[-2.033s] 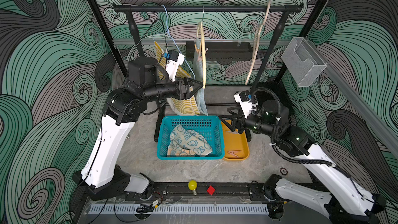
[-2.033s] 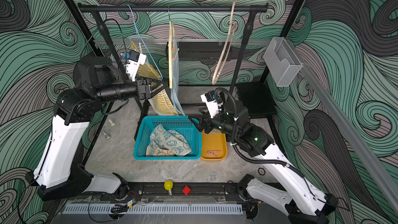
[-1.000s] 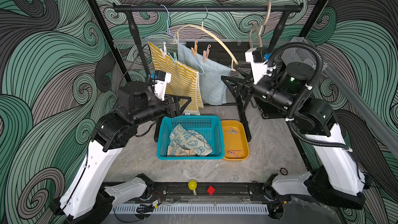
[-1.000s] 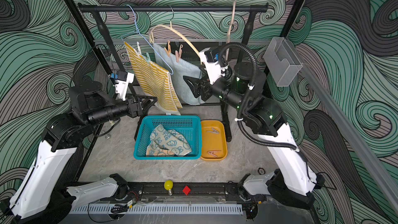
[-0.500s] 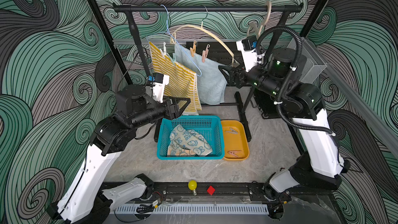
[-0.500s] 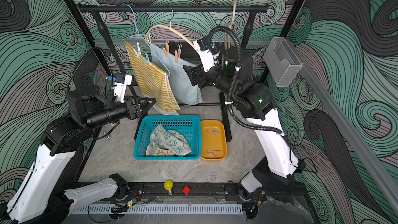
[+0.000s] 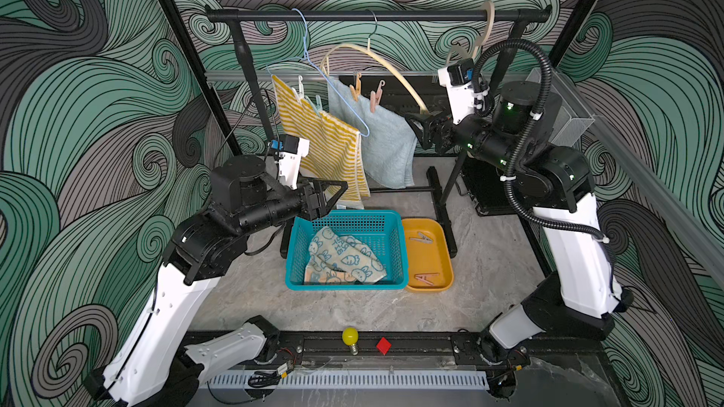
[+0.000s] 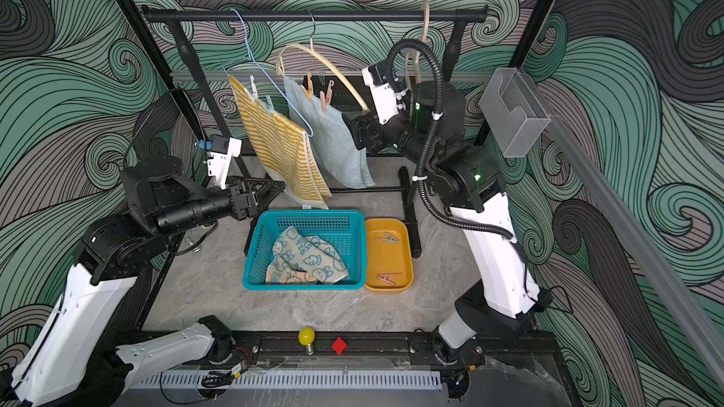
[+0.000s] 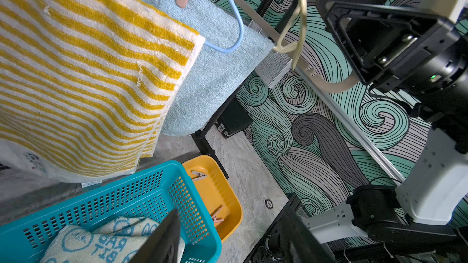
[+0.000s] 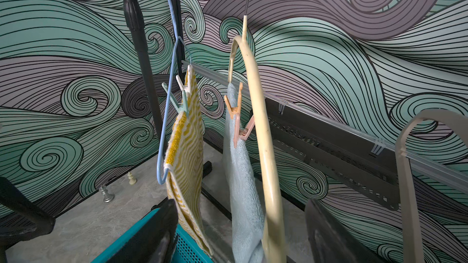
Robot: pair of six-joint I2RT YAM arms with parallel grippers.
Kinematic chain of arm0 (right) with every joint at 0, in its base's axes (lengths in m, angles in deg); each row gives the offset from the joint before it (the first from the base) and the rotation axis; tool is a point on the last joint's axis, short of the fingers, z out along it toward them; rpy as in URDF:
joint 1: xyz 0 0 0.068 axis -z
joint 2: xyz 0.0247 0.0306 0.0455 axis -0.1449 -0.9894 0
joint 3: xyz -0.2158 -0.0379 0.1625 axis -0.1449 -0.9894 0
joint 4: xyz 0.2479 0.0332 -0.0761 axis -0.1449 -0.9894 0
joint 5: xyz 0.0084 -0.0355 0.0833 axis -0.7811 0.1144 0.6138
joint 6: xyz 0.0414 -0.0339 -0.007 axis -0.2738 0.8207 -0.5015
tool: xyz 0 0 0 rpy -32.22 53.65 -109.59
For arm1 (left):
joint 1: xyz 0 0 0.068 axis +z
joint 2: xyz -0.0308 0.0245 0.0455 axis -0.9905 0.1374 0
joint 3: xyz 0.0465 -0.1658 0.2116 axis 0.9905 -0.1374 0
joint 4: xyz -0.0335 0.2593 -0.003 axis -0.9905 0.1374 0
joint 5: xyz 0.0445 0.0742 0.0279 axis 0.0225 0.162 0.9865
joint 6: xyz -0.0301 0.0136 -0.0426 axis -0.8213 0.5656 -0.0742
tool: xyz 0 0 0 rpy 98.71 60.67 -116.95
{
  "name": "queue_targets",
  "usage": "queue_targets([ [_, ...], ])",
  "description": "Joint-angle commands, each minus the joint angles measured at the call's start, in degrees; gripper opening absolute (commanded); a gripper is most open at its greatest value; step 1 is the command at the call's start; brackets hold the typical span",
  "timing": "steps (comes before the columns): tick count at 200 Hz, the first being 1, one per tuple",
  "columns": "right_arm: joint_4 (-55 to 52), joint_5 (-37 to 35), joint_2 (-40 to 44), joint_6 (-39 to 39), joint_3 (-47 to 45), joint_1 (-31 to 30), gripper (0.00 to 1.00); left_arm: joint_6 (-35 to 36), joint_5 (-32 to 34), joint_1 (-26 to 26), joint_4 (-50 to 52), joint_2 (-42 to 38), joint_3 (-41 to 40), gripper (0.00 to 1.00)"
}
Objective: Remove the clothespins securing towels to the hanger
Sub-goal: Pick up the hanger from the clothesline.
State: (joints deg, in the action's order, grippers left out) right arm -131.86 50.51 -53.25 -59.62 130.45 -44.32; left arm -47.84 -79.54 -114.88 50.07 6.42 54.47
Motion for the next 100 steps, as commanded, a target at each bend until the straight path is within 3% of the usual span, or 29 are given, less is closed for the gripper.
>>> queue_targets([
  [1, -0.92, 0.05, -0.5, -0.02, -0.7, 0.47, 0.78, 1.01, 0.52, -0.27, -0.39, -1.14, -0.28, 0.62],
  [36, -1.09, 1.33, -1.41, -0.71, -1.71, 0.74, 0.7, 1.36, 1.48, -0.27, 0.14, -1.67, -0.35, 0.62],
  [100, -1.08, 4.36, -3.21, -1.95, -1.69, 0.74, 0.36, 1.55, 2.35, -0.27, 0.4, -2.44, -0.74, 0.62],
])
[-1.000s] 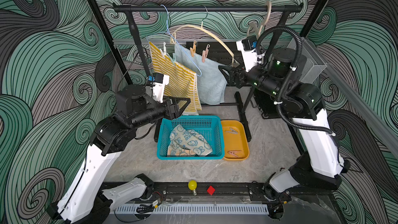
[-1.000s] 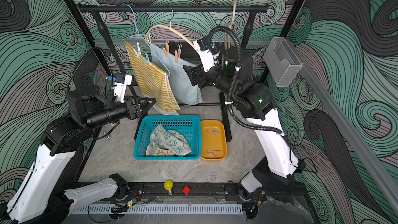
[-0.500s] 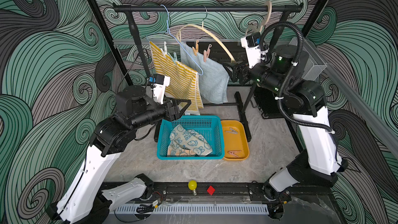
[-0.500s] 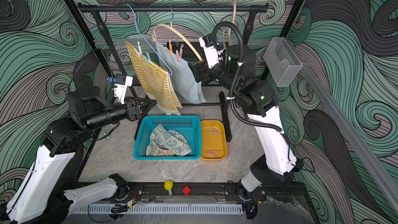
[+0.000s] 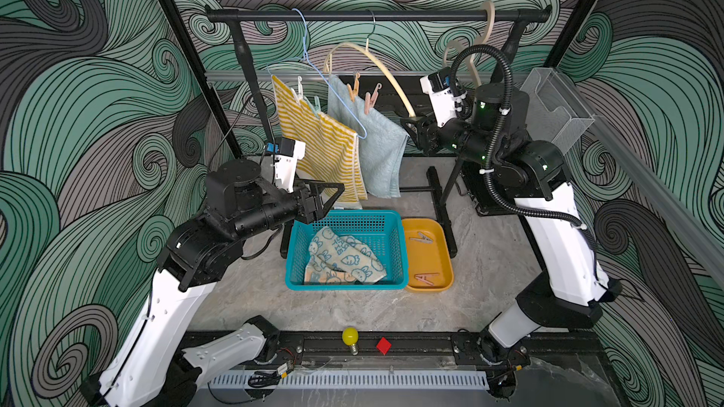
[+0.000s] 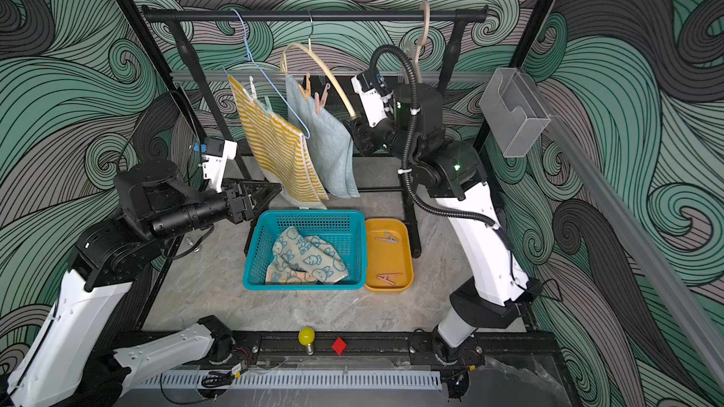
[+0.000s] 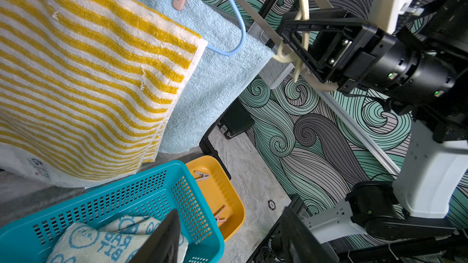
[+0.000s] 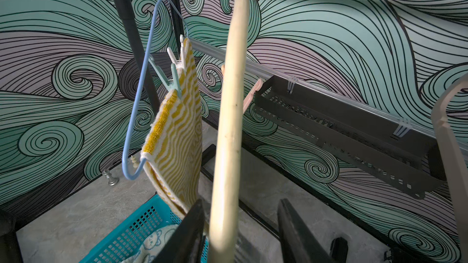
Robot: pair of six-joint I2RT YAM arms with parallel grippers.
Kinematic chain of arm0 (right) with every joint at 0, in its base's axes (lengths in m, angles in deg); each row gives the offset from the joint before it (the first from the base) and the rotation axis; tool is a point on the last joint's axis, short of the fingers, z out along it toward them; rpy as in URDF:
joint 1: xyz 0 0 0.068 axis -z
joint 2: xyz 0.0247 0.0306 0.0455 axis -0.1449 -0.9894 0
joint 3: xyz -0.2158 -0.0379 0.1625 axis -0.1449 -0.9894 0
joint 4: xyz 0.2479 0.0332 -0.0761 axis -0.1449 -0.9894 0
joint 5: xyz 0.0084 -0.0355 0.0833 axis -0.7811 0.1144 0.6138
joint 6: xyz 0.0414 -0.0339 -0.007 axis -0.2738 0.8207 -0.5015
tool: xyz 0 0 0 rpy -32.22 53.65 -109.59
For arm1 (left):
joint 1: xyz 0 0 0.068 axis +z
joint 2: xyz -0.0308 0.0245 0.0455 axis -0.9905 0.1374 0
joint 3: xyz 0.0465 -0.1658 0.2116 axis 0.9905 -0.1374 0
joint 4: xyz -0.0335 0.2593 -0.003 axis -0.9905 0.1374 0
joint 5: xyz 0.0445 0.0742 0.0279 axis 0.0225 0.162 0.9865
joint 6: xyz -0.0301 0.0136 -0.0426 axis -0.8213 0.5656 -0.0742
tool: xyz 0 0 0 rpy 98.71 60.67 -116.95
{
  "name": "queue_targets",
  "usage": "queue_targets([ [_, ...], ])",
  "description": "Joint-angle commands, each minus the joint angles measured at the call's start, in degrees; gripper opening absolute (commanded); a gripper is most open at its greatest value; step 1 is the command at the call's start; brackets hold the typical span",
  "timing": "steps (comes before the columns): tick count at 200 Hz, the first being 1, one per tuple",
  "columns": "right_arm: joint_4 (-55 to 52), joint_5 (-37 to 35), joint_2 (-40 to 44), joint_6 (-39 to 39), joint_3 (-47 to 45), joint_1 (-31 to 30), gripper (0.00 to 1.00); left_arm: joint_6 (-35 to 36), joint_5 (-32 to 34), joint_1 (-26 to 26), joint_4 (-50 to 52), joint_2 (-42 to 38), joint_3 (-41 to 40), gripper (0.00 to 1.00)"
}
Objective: Remove the clothespins securing towels to the hanger
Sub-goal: Pick up the hanger from the clothesline.
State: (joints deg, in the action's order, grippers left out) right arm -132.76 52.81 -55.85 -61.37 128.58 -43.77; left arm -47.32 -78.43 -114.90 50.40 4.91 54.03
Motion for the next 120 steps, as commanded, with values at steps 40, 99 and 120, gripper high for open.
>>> queue_targets([
  [40, 0.16, 2.6, -1.17, -0.98, 1.25, 0.2, 0.0, 1.19, 2.08, -0.25, 0.34, -1.37, -0.54, 0.61],
  [99, 2.9, 1.68, -1.04, -2.57, 4.04, 0.2, 0.0, 1.36, 2.96, -0.25, 0.12, -1.64, -0.46, 0.61],
  [120, 4.86, 1.69, -0.44, -2.91, 4.39, 0.15, 0.0, 1.42, 3.01, -0.25, -0.01, -1.6, -0.3, 0.61],
])
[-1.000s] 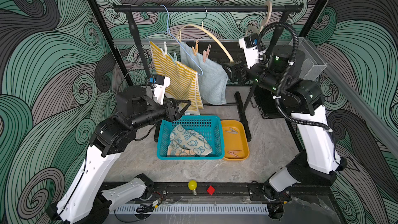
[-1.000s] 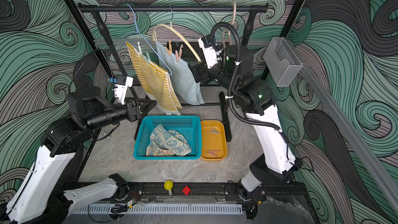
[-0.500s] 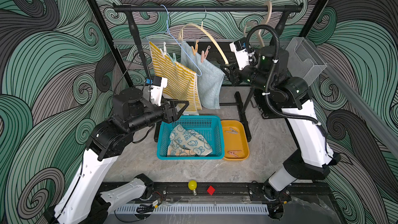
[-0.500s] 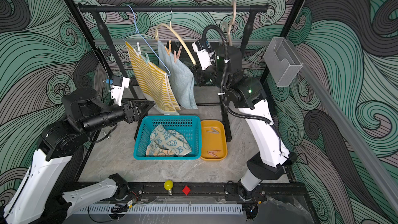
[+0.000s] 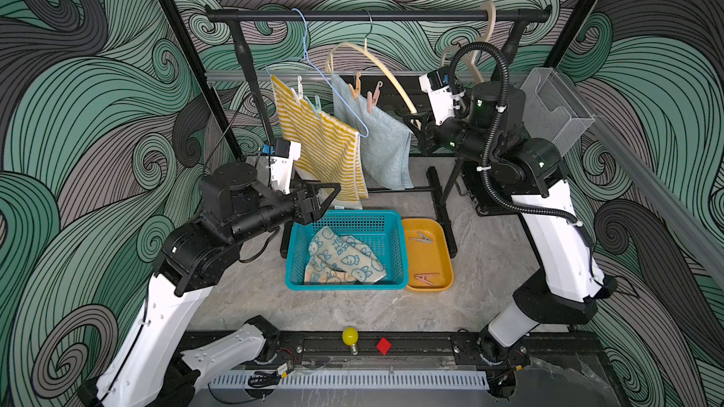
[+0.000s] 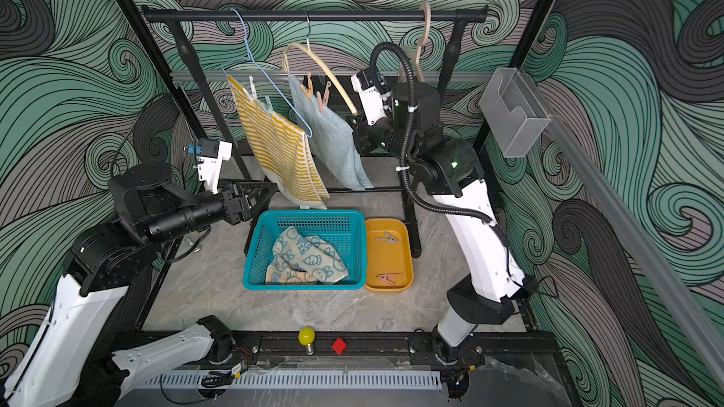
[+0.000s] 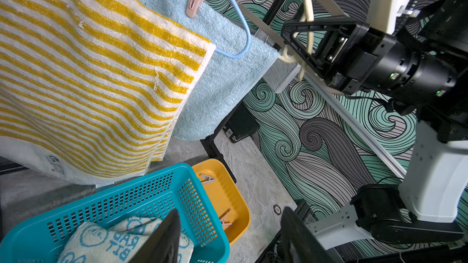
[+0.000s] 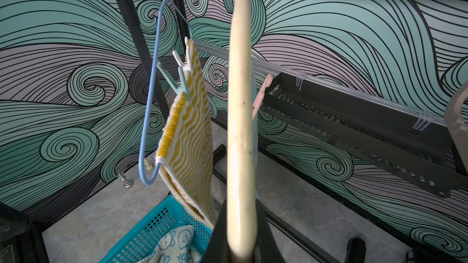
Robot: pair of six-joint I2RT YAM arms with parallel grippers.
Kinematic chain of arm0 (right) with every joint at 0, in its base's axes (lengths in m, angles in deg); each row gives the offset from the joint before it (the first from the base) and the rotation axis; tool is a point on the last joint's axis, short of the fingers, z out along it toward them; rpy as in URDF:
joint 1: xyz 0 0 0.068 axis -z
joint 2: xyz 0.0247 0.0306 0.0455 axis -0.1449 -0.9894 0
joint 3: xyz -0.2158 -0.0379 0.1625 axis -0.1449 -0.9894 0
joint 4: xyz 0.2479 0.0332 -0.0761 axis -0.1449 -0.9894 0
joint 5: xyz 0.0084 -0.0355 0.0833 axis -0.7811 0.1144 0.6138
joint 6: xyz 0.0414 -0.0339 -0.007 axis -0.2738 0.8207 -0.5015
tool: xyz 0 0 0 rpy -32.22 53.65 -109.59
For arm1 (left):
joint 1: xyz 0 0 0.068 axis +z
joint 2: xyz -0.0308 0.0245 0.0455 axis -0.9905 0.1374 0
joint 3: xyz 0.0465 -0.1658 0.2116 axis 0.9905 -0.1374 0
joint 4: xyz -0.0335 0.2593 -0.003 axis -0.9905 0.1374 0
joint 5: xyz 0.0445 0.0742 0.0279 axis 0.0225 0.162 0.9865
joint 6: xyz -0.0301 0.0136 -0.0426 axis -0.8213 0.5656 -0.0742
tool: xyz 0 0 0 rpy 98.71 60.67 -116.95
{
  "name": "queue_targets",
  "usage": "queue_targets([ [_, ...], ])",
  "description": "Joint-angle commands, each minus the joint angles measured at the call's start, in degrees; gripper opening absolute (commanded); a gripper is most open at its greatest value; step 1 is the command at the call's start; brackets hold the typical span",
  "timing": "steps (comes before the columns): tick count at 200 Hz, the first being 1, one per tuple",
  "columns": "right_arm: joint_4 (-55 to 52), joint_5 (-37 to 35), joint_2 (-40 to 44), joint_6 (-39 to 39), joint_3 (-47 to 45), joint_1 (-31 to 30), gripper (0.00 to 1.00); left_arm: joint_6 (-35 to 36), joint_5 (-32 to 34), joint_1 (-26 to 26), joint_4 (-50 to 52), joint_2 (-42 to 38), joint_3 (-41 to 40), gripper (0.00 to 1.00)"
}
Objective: Remove the clothespins securing towels to the hanger
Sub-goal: Pick up the hanger from the clothesline.
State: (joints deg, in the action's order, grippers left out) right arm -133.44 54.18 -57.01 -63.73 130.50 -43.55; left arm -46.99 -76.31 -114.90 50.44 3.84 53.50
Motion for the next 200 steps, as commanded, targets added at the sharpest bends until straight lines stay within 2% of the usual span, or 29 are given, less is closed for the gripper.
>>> queue_targets([
  [1, 5.61, 0.33, 0.71, -0.51, 2.57, -0.09, 0.0, 1.06, 0.89, -0.25, -0.06, -0.52, 0.22, 0.61],
  [36, 6.14, -0.41, 0.43, -0.66, 5.08, 0.06, 0.0, 1.04, 0.62, -0.25, -0.06, -0.35, 0.3, 0.61],
  [96, 7.24, -0.29, 2.25, -0.92, 4.12, 0.03, 0.0, 0.89, 1.1, -0.25, 0.38, -0.26, 0.97, 0.62],
  [127, 7.17, -0.52, 5.59, -1.09, 0.64, 0.01, 0.0, 1.04, 1.85, -0.29, 0.82, -0.26, 1.27, 0.61],
  [175, 11.41, -1.52, 14.45, -2.27, -10.83, 0.07, 0.0, 1.04, 2.38, -0.26, 0.74, -0.26, 1.01, 0.61],
  [200, 11.04, -1.49, 17.6, -2.97, -13.74, 0.05, 0.0, 1.04, 2.71, -0.25, 0.8, -0.26, 1.01, 0.61],
])
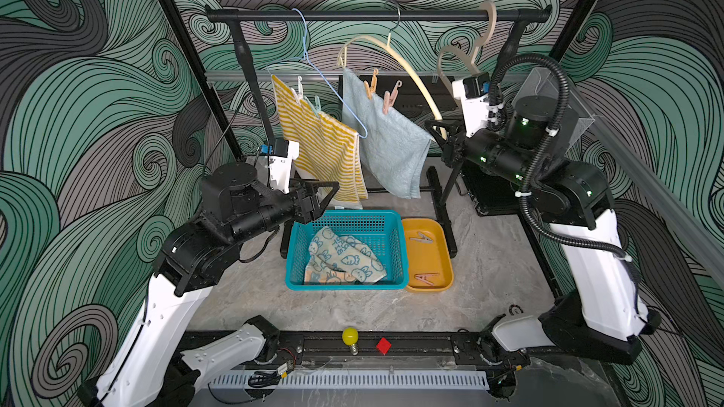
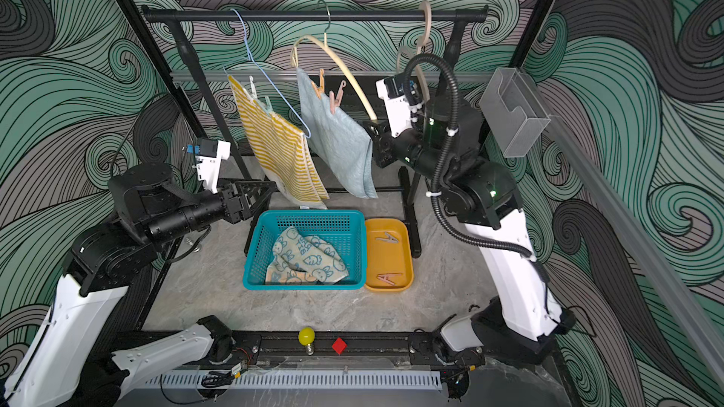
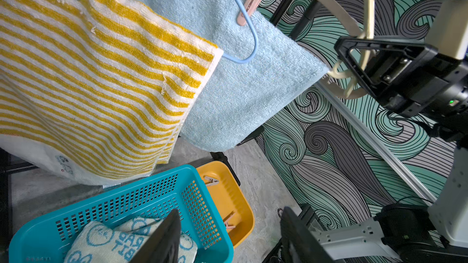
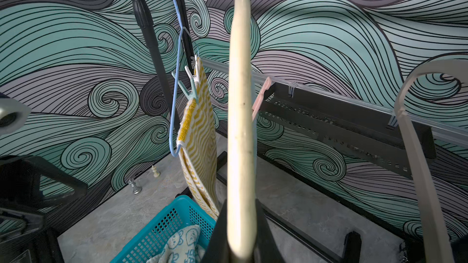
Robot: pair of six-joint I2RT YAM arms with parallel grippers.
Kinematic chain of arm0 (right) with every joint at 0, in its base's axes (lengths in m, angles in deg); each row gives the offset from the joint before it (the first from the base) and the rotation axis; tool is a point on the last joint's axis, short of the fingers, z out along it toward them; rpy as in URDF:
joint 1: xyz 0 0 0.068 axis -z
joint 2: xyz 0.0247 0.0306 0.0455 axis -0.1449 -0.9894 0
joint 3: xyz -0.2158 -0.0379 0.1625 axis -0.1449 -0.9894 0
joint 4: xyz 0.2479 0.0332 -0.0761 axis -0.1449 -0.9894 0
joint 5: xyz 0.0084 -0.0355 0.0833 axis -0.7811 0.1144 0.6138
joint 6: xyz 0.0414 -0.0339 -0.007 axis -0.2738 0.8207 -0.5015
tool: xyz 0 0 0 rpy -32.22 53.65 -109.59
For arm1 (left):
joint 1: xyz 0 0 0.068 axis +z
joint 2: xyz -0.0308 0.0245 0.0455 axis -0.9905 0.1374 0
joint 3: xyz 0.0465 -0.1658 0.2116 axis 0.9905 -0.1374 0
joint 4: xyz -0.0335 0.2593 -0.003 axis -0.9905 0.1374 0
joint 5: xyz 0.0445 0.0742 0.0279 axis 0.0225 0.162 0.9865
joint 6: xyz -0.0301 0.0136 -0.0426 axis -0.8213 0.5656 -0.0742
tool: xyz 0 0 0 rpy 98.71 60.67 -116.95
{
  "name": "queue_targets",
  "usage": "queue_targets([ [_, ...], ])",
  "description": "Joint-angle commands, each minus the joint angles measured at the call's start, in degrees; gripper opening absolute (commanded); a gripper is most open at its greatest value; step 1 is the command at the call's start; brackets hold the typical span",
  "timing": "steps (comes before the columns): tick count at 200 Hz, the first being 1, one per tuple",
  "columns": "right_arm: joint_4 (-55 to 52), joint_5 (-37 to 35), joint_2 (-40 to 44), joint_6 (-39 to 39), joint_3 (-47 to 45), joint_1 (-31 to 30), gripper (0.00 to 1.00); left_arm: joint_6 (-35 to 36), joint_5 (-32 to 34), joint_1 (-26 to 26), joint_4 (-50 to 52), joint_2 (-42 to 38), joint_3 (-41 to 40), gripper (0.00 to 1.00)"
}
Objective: Remove the clothespins securing towels to the hanger
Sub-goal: Pick up the hanger from the clothesline.
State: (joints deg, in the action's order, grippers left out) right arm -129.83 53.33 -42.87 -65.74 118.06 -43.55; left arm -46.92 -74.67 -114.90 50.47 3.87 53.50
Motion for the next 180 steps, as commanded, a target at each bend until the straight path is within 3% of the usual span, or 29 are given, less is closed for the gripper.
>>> queue_targets([
  [1, 7.43, -0.6, 3.58, -0.99, -1.4, 0.02, 0.0, 0.97, 1.08, -0.25, 0.79, -0.28, 1.01, 0.61],
  [180, 1.97, 6.43, 24.78, -7.22, -24.99, 0.06, 0.0, 2.45, 4.08, -0.25, 4.67, -3.16, -0.31, 0.61],
])
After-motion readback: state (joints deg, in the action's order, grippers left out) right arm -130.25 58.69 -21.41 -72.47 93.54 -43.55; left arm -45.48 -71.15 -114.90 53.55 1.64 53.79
